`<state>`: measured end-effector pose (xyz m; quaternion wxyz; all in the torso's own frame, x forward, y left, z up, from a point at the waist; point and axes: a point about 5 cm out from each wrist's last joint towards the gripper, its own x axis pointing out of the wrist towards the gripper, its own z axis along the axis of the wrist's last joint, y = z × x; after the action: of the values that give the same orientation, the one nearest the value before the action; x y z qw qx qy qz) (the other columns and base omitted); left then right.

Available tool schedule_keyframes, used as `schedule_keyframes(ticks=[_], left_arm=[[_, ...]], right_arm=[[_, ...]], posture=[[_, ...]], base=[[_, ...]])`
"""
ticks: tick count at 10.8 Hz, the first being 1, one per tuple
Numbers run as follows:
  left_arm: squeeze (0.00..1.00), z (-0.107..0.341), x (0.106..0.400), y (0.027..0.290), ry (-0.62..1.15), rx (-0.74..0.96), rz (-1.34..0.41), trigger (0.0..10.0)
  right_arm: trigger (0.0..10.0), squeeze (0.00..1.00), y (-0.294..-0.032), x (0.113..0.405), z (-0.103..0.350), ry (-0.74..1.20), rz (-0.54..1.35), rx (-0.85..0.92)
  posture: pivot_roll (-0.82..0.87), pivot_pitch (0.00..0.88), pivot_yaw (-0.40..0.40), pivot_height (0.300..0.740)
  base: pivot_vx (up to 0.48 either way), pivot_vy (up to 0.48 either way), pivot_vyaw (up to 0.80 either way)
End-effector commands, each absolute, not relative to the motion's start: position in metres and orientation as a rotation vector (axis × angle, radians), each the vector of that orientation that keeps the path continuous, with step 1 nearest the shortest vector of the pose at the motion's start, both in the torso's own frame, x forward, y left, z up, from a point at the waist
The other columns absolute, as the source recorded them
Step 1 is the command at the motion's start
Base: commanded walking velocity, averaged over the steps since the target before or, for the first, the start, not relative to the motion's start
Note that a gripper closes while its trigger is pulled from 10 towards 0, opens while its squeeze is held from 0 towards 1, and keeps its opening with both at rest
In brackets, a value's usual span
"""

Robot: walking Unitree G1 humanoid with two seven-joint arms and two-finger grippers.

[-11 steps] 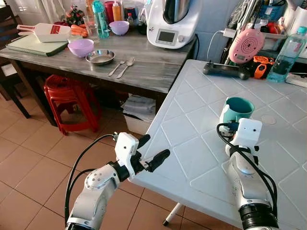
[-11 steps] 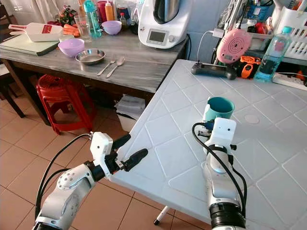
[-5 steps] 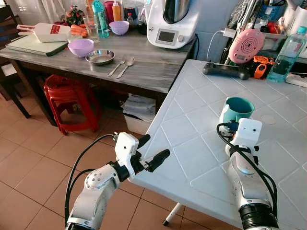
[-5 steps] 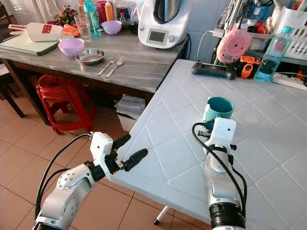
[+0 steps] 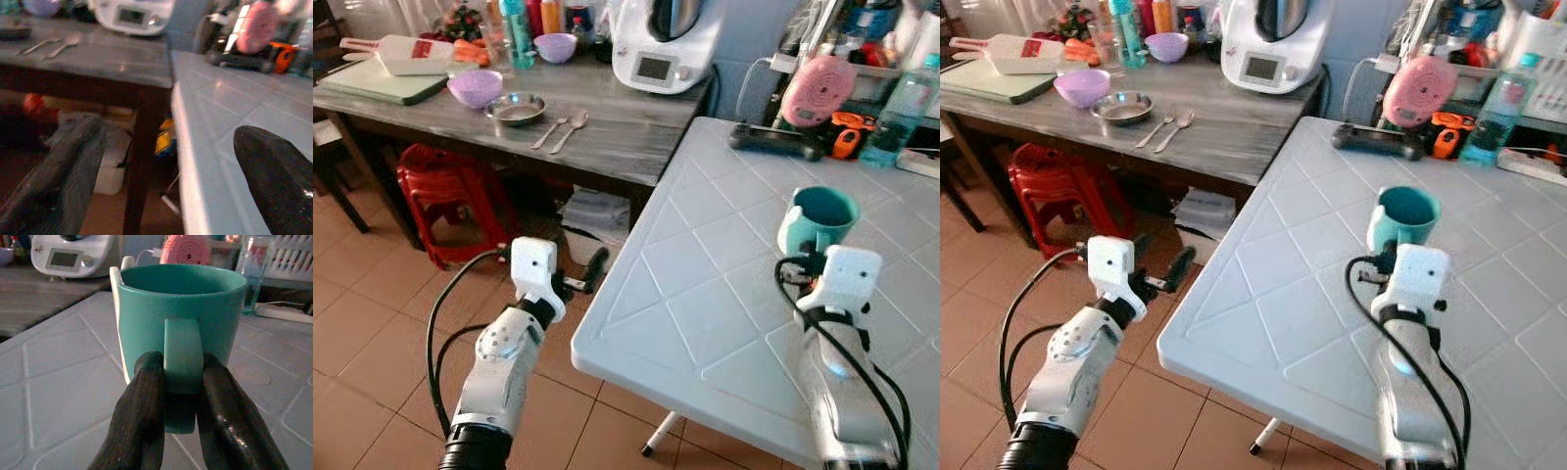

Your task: Setting the table

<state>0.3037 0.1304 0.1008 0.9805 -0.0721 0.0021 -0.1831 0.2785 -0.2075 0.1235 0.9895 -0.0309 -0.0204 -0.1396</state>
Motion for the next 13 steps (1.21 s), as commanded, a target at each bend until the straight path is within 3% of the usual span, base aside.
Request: schedule_keyframes(ticks=[1,3,7,13], left_arm=[[0.0,0.1039,0.3082,0.1322,0.003,-0.135,-0.355,10.0],[0.0,0.1048,0.3091,0.1299,-0.008,-0.131,-0.379,10.0],[0.0,0.1029,0.3085,0.1253,-0.01,-0.145,-0.394,10.0],[0.0,0.0999,0.308,0.1237,-0.002,-0.14,-0.397,10.0]], right_arm=[[10.0,0.0,-0.2074,0.2772,0.1309,-0.061,-0.276,-0.061],[10.0,0.0,-0.2063,0.2768,0.1316,-0.062,-0.269,-0.062],[10.0,0.0,-0.2055,0.2722,0.1318,-0.057,-0.277,-0.072],[10.0,0.0,-0.2017,0.2719,0.1334,-0.062,-0.264,-0.074]], posture=[[0.05,0.0,-0.008,0.74],[0.05,0.0,-0.005,0.74],[0.04,0.0,0.001,0.74],[0.03,0.0,0.003,0.74]], base=[[0.0,0.0,-0.51],[0.0,0.167,-0.8],[0.0,0.479,-0.61],[0.0,0.48,0.0]])
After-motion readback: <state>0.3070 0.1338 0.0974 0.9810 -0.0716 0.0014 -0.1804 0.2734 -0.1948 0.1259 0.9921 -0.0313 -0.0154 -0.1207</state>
